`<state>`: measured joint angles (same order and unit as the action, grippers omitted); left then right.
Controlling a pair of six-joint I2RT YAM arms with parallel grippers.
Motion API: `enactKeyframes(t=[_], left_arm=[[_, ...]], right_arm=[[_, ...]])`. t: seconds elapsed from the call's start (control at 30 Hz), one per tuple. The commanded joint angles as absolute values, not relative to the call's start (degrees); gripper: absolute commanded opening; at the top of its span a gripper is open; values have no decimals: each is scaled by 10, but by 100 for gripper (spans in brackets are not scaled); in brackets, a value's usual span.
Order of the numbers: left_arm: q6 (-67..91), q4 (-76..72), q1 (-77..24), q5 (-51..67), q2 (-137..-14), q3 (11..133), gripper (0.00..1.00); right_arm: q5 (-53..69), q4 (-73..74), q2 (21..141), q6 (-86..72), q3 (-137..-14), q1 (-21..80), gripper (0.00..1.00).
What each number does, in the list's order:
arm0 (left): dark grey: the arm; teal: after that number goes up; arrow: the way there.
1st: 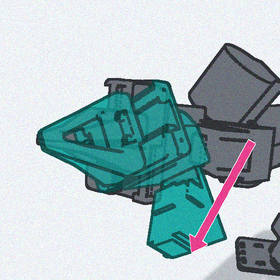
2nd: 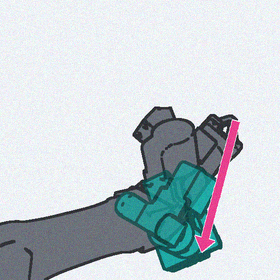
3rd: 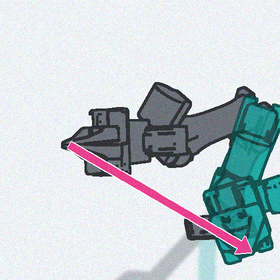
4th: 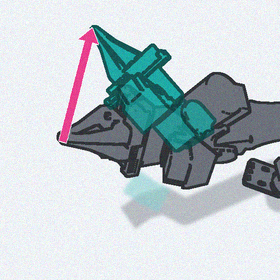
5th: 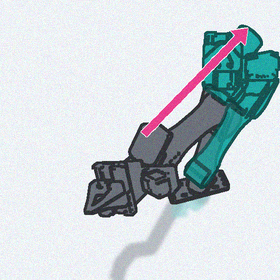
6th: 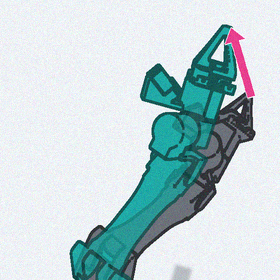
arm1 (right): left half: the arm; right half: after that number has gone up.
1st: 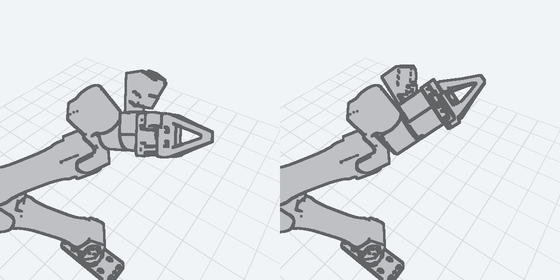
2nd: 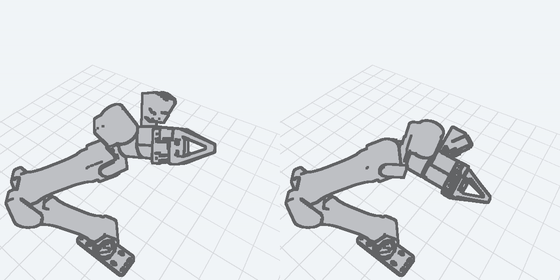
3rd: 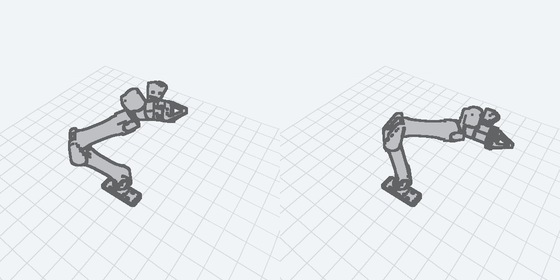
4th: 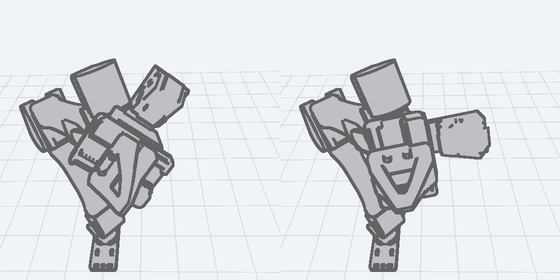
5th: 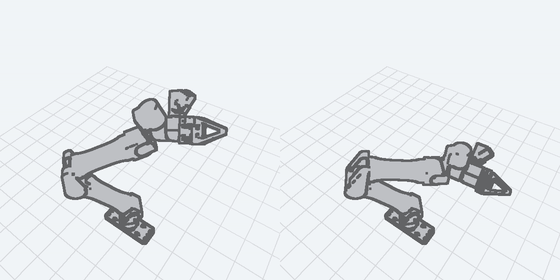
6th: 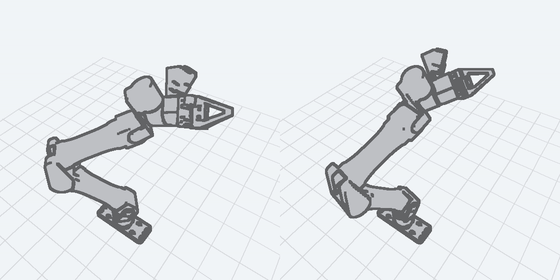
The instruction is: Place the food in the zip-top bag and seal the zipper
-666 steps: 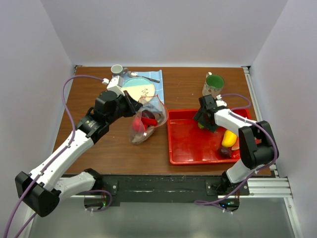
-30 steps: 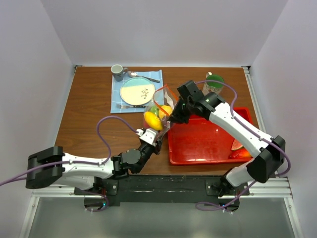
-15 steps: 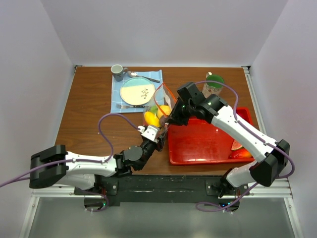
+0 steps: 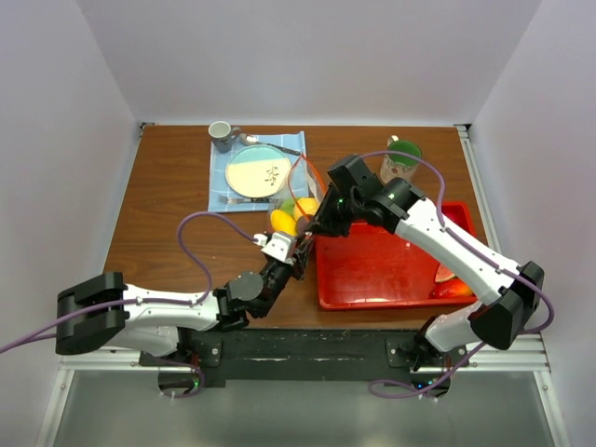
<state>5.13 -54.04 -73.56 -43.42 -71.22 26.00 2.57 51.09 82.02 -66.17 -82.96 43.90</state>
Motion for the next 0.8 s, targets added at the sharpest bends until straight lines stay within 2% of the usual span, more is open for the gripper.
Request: enactKeyframes(t=[0.0,0.03,0.07,0.6,0.77], left_arm=[[45,-585,-733,-438,-704,258,16],[45,-585,-733,-438,-703,256,4],[44,-584,-733,-437,-700,254,0],[32,-542,-744,-410,-614,213,0],[45,-512,-746,-403,-576,200,0]], right_arm=[[18,506,824,-671,-864,444,2],[17,507,823,-671,-867,442,2],[13,508,824,-671,-870,443,2],[-18,529,878,-622,-916,405,4],[-39,542,927,-585,-972,389,4]])
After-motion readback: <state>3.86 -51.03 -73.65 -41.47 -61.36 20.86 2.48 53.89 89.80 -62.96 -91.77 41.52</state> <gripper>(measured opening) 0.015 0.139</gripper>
